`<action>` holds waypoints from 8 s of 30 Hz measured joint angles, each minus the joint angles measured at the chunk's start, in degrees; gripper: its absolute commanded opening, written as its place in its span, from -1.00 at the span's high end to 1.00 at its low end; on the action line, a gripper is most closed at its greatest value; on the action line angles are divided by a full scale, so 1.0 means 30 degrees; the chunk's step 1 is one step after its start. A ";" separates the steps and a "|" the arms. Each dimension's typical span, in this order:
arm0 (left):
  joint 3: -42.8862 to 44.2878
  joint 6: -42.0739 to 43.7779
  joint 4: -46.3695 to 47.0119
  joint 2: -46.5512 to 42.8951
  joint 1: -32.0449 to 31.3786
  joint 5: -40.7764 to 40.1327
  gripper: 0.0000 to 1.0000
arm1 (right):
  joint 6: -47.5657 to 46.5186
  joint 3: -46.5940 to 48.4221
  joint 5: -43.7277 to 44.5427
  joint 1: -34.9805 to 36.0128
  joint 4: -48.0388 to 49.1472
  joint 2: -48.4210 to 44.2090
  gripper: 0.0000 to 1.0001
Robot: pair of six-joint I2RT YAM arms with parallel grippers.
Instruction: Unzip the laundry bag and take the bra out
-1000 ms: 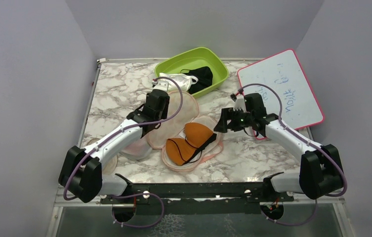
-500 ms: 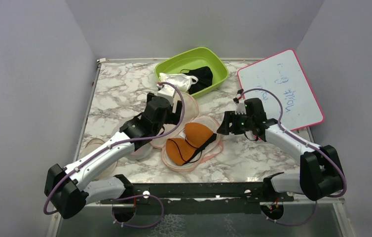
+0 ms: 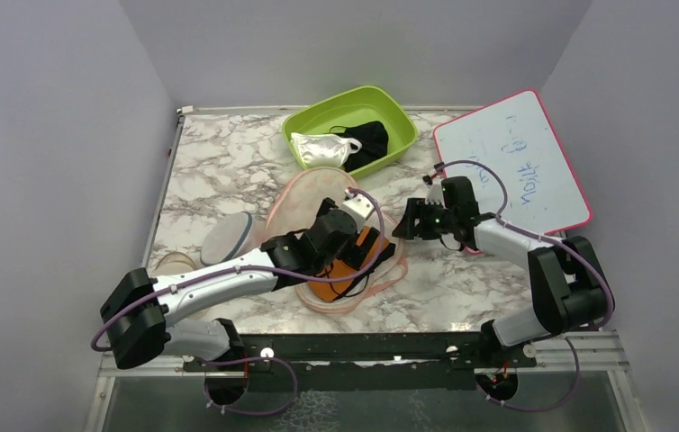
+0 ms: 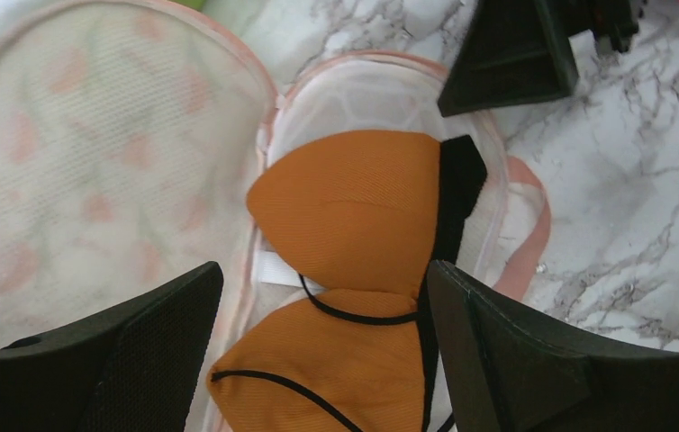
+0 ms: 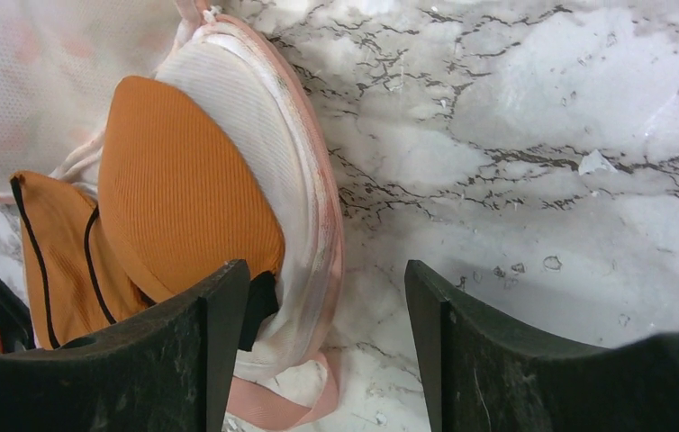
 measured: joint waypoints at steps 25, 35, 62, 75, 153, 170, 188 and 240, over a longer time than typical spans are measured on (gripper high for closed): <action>0.1348 0.0517 -0.3169 0.6033 -0.3031 -0.0430 -0.41 | -0.0015 -0.0364 -0.1639 -0.0007 0.2470 0.1581 -0.03; 0.1486 -0.2025 -0.4087 0.6761 -0.3024 -0.0233 -0.03 | -0.0015 -0.0430 -0.2040 -0.0007 0.2718 0.1654 0.01; 0.0291 -0.2645 -0.2892 0.4459 -0.2725 0.0568 1.00 | 0.0189 -0.1144 -0.3395 -0.0007 0.3891 0.2310 0.14; 0.0321 -0.1909 -0.2484 -0.0583 -0.2725 -0.1195 1.00 | 0.0284 -0.1545 -0.2856 -0.0007 0.3920 0.1158 -0.61; 0.7322 0.2098 0.2011 0.4408 1.5001 0.9355 -0.98 | -0.0882 -0.0379 -0.0984 -0.0015 -0.2579 -0.6790 -1.00; 0.3920 -0.0903 0.0168 0.6339 1.6633 1.3537 -0.22 | -0.1027 -0.0379 -0.1428 -0.0015 -0.2769 -0.6819 -1.00; -0.0211 -0.1348 0.0707 0.0889 1.4010 1.5212 1.00 | -0.1137 0.1035 -0.1515 -0.0015 -0.3016 -0.6186 -1.00; -0.5056 -0.4131 0.7796 0.1865 0.2310 1.4171 -0.64 | -0.1800 0.3191 0.0874 -0.0015 -0.4226 -0.8495 -1.00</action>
